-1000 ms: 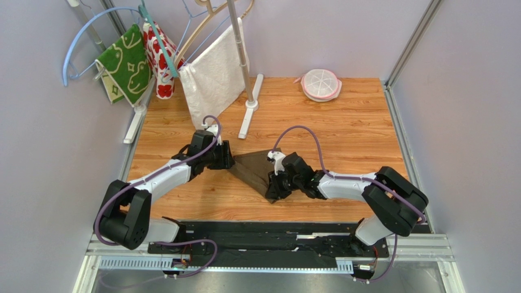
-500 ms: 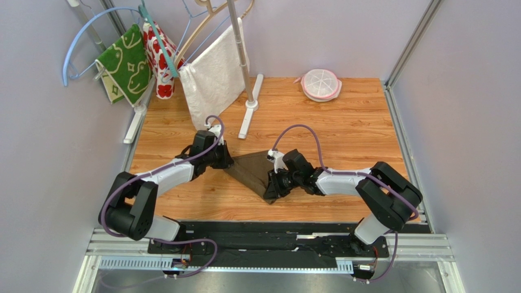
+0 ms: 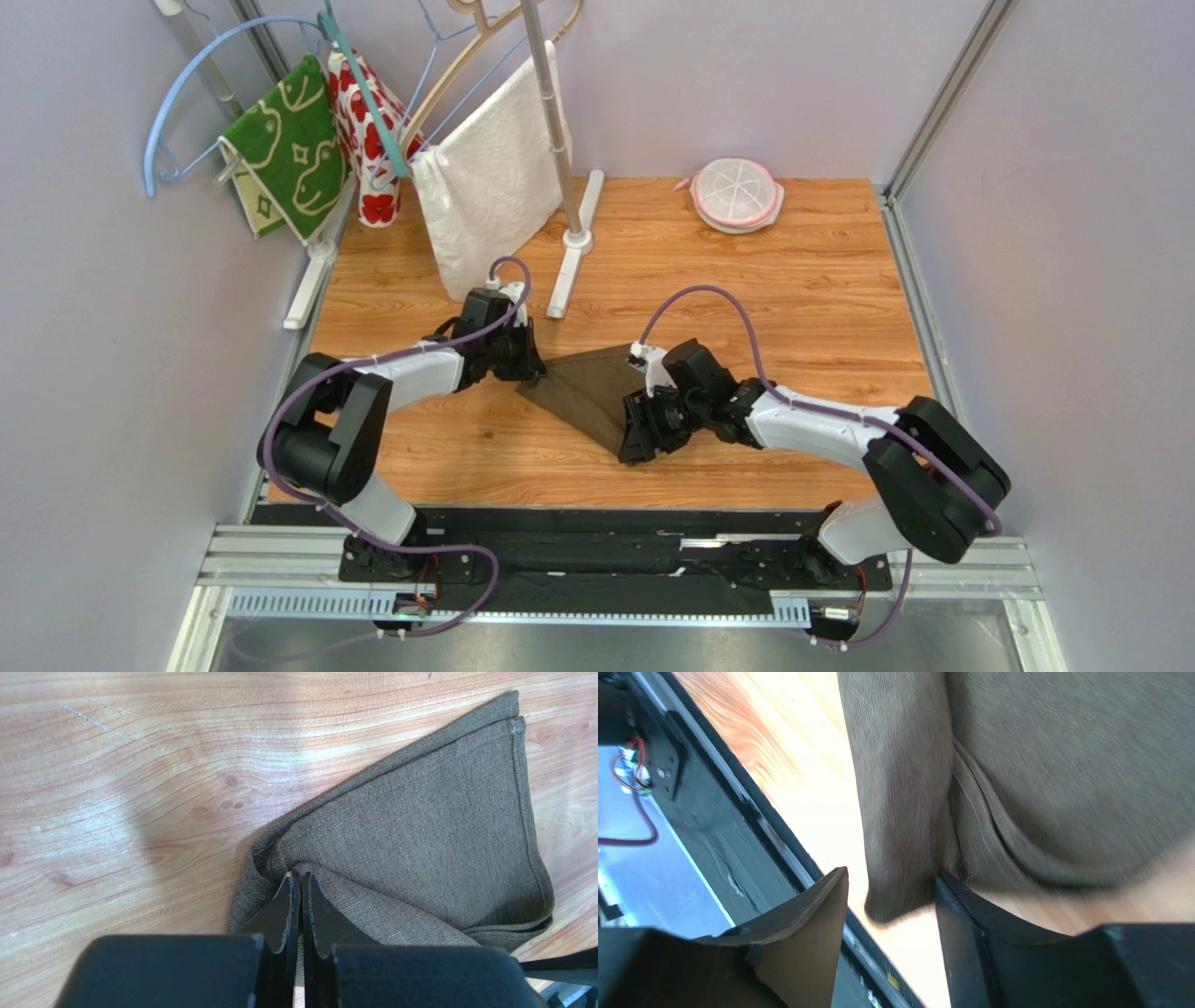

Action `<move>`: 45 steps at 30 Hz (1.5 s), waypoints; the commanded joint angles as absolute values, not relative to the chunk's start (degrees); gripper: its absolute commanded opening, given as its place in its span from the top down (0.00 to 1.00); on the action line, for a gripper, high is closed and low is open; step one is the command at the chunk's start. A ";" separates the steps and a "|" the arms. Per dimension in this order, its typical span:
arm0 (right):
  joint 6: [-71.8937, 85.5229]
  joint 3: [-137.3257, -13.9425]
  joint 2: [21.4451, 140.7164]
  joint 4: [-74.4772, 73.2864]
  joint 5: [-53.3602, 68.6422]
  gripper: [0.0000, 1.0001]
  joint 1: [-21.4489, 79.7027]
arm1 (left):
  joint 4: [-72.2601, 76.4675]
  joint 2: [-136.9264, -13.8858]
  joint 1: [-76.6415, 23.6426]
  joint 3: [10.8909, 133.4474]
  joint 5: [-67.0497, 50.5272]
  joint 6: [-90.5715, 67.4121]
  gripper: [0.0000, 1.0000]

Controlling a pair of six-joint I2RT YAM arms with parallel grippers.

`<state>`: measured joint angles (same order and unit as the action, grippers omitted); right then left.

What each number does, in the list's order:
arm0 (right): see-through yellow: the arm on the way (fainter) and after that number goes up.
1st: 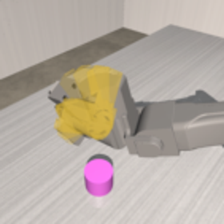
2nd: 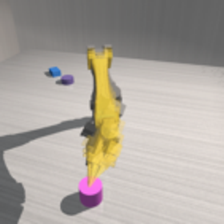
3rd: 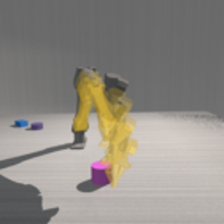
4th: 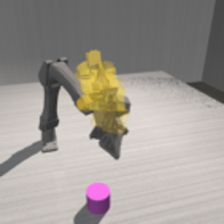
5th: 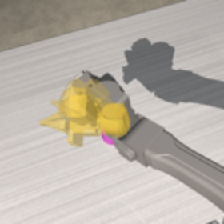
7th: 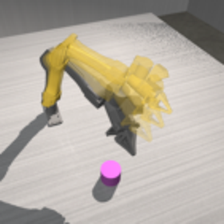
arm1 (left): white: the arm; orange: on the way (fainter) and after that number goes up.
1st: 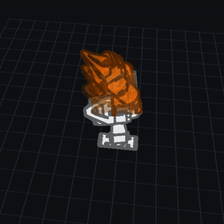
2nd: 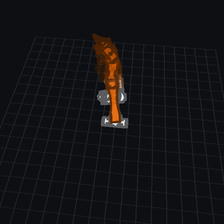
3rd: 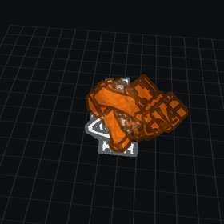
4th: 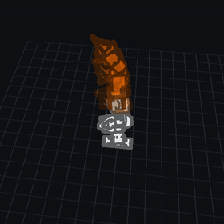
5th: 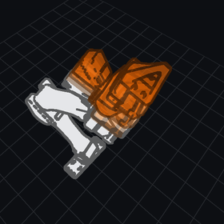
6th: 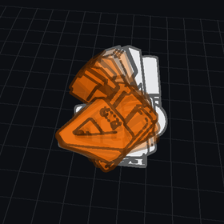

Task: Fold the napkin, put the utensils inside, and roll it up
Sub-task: Roll the napkin with the utensil

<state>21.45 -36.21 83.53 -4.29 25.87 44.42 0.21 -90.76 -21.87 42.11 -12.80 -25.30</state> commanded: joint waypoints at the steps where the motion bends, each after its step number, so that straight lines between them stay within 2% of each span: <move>1: 18.02 -40.95 76.22 -19.06 19.97 0.45 44.21 | -3.34 -93.34 -21.62 42.80 -11.16 -23.12 1.00; 5: 14.07 -45.43 72.25 -23.11 13.20 0.43 45.70 | -3.78 -94.30 -21.62 43.15 -11.42 -22.94 1.00; 10: 8.80 -48.86 72.59 -21.01 2.49 0.43 50.78 | -3.51 -94.48 -21.62 43.42 -12.04 -22.85 1.00; 21: 1.85 -53.09 88.22 -10.02 -14.75 0.43 63.44 | -4.22 -95.54 -21.62 44.73 -12.83 -22.15 1.00; 31: -2.11 -52.91 96.05 -6.85 -19.77 0.45 66.97 | -5.36 -95.71 -21.62 45.62 -13.01 -21.53 1.00; 35: -0.35 -52.65 97.90 -7.82 -17.94 0.51 66.01 | -5.36 -95.01 -21.62 45.62 -13.80 -21.71 1.00; 36: 1.13 -52.21 98.00 -7.74 -15.67 0.53 65.05 | -5.36 -94.75 -21.62 45.53 -13.97 -21.71 0.98; 37: 2.45 -51.34 97.91 -7.47 -14.43 0.61 64.52 | -5.36 -94.40 -21.62 45.44 -14.50 -21.88 0.95; 40: 4.65 -48.71 96.86 -6.16 -8.54 0.72 62.50 | -5.71 -91.77 -21.62 44.91 -14.24 -22.76 0.70; 41: 5.09 -48.00 96.42 -5.63 -6.44 0.74 61.88 | -6.23 -89.84 -21.62 44.83 -13.98 -23.02 0.57; 45: 6.94 -44.48 94.49 -3.78 4.63 0.78 58.46 | -9.05 -83.86 -21.62 45.18 -10.56 -23.64 0.40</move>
